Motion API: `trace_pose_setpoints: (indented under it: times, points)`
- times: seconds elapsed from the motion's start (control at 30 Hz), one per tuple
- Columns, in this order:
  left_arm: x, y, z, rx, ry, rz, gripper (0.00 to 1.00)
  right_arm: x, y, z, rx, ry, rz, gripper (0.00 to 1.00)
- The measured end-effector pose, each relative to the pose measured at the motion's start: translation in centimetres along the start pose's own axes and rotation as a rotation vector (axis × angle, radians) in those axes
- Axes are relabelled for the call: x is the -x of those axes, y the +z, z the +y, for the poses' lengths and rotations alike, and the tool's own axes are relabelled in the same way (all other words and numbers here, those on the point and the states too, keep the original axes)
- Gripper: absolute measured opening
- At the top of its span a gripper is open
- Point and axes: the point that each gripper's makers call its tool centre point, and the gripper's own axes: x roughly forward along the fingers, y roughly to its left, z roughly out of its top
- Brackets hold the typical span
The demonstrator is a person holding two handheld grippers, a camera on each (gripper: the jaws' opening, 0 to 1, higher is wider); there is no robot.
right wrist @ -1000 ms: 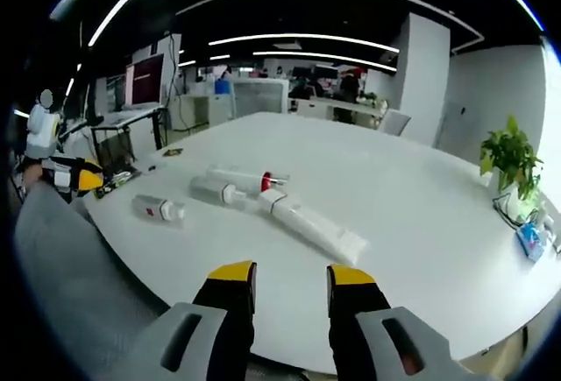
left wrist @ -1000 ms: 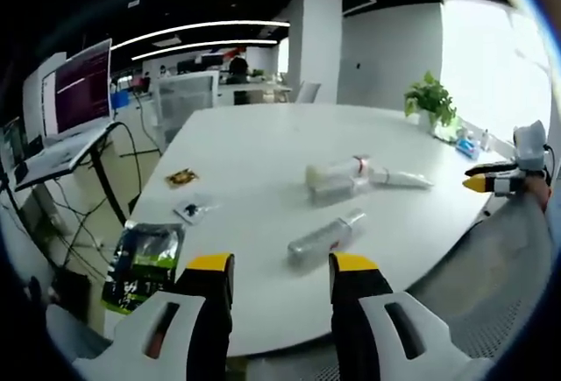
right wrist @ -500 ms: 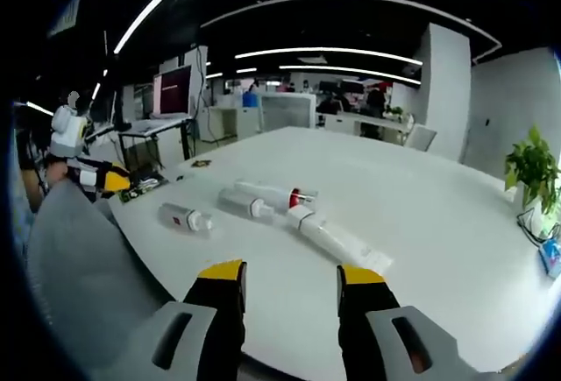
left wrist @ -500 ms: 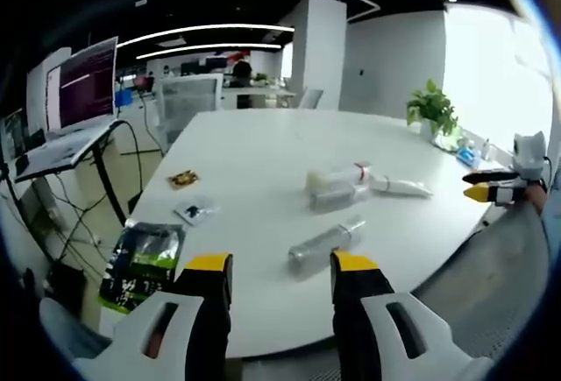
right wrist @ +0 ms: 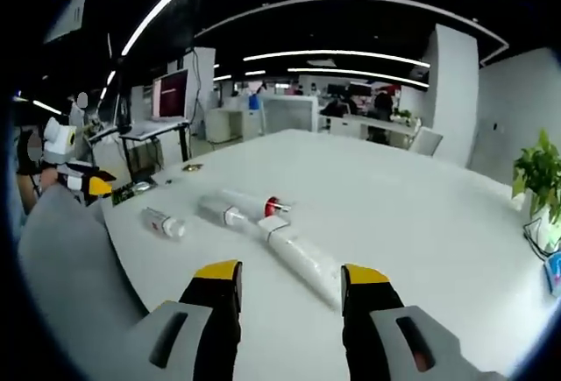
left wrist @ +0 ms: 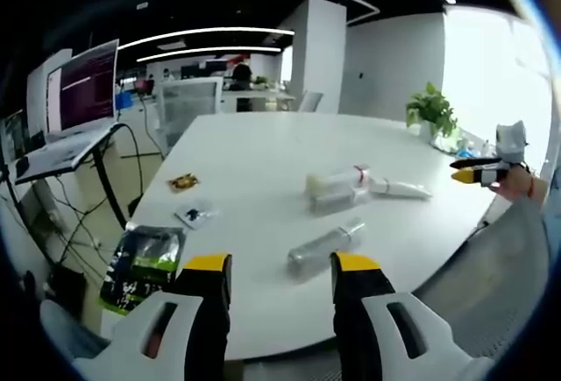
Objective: Arrange the skincare products in the storage area until every visible bottle or jar stands upright without overlapping.
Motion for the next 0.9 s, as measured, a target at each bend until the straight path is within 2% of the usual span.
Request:
trace_pose_setpoints:
  times: [0.27,0.5,0.67,0.83,0.9]
  points:
    - [0.0,-0.1,0.2,0.000,0.005,0.003,0.40,-2.7,0.0,-1.8,0.060,-0.002,0.053,0.45]
    - [0.0,-0.1,0.3,-0.004,0.005,0.005,0.40,-5.4,-0.1,-2.1,0.103,0.048,0.114,0.46]
    - [-0.1,-0.2,0.3,-0.010,0.004,0.009,0.40,-6.9,-0.6,-1.8,0.082,0.117,0.161,0.46]
    - [-0.1,-0.3,0.2,-0.012,0.004,0.015,0.39,-8.3,-1.6,-1.7,0.123,0.171,0.236,0.46]
    - [-0.1,-0.3,0.2,-0.013,0.001,0.018,0.39,-9.0,-1.8,-1.5,0.112,0.202,0.257,0.46]
